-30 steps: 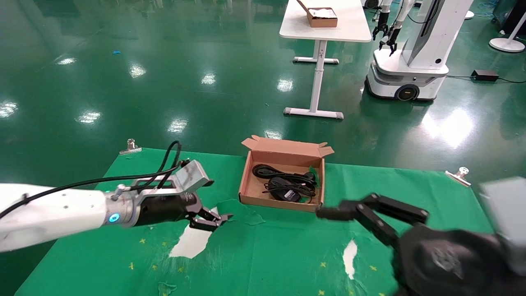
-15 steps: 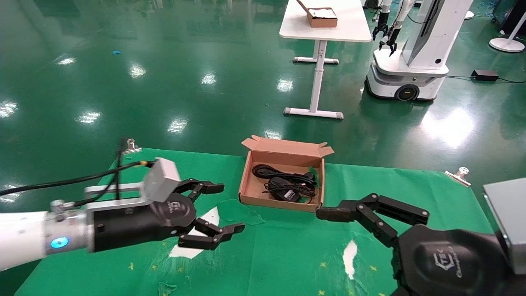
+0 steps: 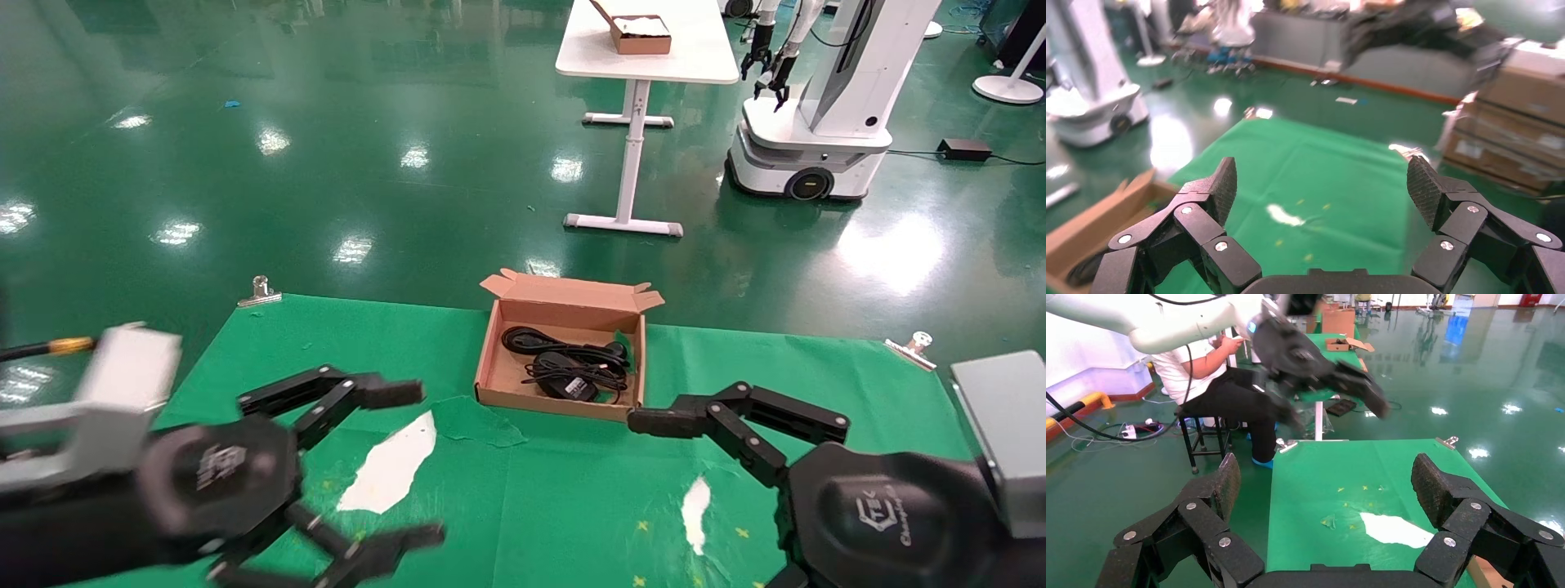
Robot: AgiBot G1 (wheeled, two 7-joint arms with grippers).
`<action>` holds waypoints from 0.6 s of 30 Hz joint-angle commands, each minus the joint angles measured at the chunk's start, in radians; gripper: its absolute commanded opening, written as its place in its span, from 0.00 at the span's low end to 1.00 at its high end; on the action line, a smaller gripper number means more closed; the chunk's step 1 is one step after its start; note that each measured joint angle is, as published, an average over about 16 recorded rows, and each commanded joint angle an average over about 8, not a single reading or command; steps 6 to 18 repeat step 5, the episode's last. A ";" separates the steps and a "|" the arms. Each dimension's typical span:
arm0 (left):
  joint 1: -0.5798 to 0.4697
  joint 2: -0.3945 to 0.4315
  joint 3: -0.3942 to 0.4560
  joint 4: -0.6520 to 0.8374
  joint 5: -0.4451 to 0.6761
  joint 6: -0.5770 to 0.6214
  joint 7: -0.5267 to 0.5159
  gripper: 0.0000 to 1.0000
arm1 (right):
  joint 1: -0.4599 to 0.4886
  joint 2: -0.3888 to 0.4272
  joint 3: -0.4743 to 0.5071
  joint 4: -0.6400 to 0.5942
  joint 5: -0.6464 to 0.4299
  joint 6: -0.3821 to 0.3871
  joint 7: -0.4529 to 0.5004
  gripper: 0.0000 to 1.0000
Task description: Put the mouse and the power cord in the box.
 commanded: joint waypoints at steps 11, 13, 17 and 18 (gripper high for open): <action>0.060 -0.054 -0.090 -0.079 -0.075 0.083 -0.008 1.00 | 0.000 0.000 0.000 0.000 0.001 0.000 0.000 1.00; 0.060 -0.054 -0.090 -0.079 -0.075 0.083 -0.008 1.00 | 0.000 0.000 0.000 0.000 0.001 0.000 0.000 1.00; 0.060 -0.054 -0.090 -0.079 -0.075 0.083 -0.008 1.00 | 0.000 0.000 0.000 0.000 0.001 0.000 0.000 1.00; 0.060 -0.054 -0.090 -0.079 -0.075 0.083 -0.008 1.00 | 0.000 0.000 0.000 0.000 0.001 0.000 0.000 1.00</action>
